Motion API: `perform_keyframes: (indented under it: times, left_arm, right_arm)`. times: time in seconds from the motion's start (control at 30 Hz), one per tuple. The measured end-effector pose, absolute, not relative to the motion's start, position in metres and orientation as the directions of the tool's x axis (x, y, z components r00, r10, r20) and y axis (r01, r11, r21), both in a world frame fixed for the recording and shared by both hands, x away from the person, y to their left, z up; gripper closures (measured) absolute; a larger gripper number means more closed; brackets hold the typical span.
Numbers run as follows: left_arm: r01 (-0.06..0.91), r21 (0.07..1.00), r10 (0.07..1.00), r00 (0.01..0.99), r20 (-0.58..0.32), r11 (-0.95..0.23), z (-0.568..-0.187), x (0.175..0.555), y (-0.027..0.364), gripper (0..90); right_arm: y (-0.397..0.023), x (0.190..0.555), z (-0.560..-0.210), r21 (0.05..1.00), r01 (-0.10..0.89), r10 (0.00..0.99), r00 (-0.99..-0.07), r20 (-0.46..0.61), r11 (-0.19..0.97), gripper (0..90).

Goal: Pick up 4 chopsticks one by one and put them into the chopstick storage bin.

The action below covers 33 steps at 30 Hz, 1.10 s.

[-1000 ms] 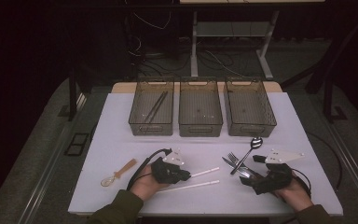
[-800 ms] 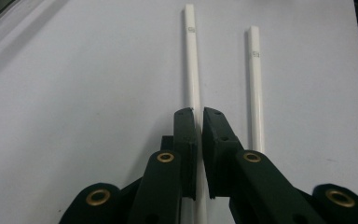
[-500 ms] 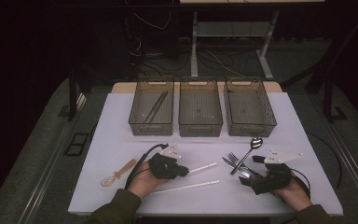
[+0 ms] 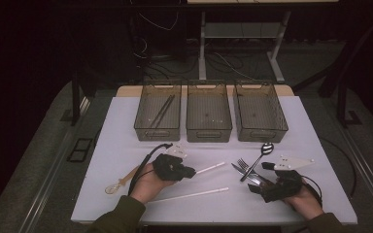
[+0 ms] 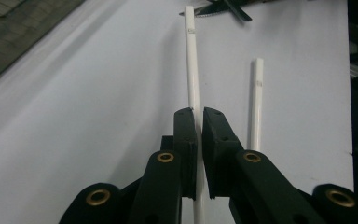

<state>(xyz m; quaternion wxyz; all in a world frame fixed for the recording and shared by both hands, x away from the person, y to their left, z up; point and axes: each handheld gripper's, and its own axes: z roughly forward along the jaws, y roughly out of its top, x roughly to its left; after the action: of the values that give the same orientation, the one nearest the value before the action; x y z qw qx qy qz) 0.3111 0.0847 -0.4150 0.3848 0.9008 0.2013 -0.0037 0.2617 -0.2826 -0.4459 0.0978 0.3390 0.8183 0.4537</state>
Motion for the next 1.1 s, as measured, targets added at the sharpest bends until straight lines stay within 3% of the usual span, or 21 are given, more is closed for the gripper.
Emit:
perform_keyframes:
  times: [0.63,1.1]
  left_arm:
    - [0.405,0.728,0.449,0.881,-0.149,-0.554,-0.384,0.326,0.105,84.3]
    - [0.410,0.740,0.492,0.862,-0.122,-0.533,-0.360,0.360,0.113,84.3]
  right_arm:
    - [-0.281,0.262,-0.447,0.805,0.465,0.642,-0.754,0.142,0.368,1.5]
    - [-0.282,0.261,-0.447,0.800,0.487,0.653,-0.740,0.163,0.352,1.4]
